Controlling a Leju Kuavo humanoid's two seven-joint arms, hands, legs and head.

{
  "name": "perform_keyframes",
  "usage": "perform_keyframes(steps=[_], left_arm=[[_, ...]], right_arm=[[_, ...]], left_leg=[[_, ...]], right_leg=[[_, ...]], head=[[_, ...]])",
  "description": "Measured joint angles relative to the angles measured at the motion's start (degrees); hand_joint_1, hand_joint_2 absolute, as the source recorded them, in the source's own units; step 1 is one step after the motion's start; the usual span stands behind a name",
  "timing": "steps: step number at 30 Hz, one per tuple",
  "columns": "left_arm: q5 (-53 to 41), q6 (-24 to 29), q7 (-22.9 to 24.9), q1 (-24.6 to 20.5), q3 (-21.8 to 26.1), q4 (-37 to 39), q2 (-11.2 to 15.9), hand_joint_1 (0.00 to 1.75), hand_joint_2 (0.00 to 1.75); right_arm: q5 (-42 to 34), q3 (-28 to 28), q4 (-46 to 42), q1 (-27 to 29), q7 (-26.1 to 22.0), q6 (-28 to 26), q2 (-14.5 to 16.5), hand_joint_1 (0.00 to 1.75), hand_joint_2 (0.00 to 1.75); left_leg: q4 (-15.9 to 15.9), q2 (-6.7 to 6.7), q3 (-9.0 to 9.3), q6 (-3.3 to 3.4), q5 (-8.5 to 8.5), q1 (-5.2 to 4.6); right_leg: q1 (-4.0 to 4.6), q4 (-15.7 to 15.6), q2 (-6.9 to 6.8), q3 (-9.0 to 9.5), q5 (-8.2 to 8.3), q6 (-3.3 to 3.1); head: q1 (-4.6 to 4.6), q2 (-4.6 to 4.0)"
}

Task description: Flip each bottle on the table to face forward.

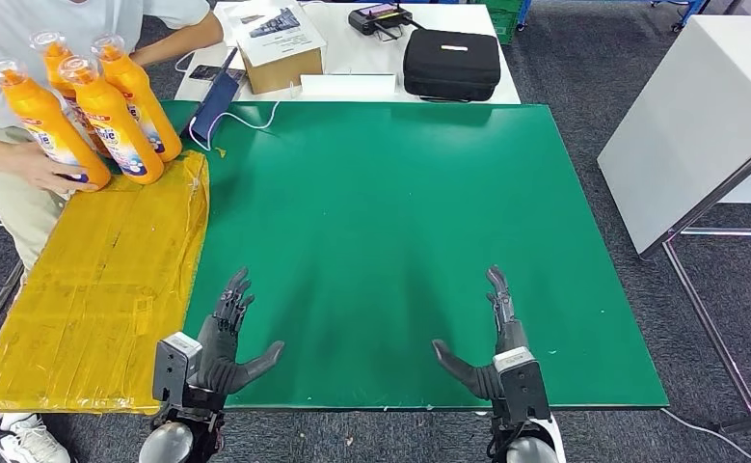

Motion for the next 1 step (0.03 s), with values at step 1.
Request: perform_keyframes(steps=[1], left_arm=[[0.00,0.00,0.00,0.00,-0.03,0.00,-0.01,0.00,1.75]], right_arm=[[0.00,0.01,0.00,0.00,0.00,0.00,0.00,0.00,1.75]], left_leg=[[0.00,0.00,0.00,0.00,0.00,0.00]], right_leg=[[0.00,0.00,0.00,0.00,0.00,0.00]], head=[[0.00,0.00]])
